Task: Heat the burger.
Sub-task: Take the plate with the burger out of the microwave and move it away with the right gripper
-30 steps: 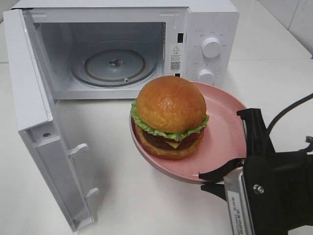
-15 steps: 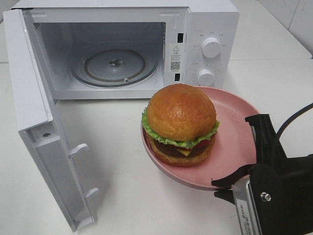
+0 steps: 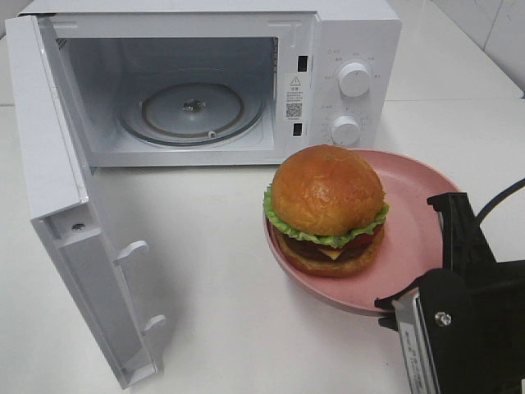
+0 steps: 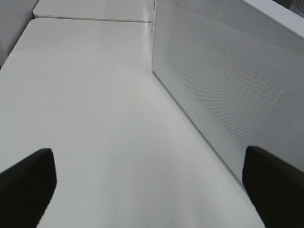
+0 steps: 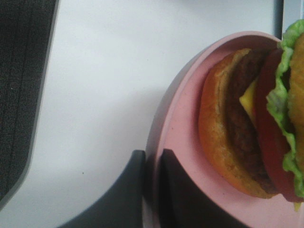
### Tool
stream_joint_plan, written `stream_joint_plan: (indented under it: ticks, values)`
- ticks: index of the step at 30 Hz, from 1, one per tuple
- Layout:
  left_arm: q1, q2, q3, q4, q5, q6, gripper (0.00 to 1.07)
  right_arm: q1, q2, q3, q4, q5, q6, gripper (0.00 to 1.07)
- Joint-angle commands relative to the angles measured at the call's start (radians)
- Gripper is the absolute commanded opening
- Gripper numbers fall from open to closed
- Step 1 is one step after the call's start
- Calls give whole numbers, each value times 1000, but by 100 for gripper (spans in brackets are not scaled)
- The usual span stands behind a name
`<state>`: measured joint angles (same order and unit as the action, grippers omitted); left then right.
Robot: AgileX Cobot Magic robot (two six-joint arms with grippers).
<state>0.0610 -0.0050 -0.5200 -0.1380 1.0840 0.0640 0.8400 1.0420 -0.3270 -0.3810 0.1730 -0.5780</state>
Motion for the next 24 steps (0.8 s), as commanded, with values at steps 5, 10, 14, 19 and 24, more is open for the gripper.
stream_joint_plan:
  ticks: [5,10,14,19,24]
  values:
    - [2,-17,1,-4,-11,-6,100,0,-17,-39,-229,98,270,0]
    - [2,-17,1,-4,-11,-6,100,0,-17,-39,-357,167,467,0]
    - [2,-17,1,-4,-11,-6,100,0,-17,-39,-418,223,615,0]
    - [2,-17,1,-4,-11,-6,100,0,-17,-39,-457,314,767,0]
    - [2,-17,1,-4,-11,-6,100,0,-17,-39,-515,385,946,0]
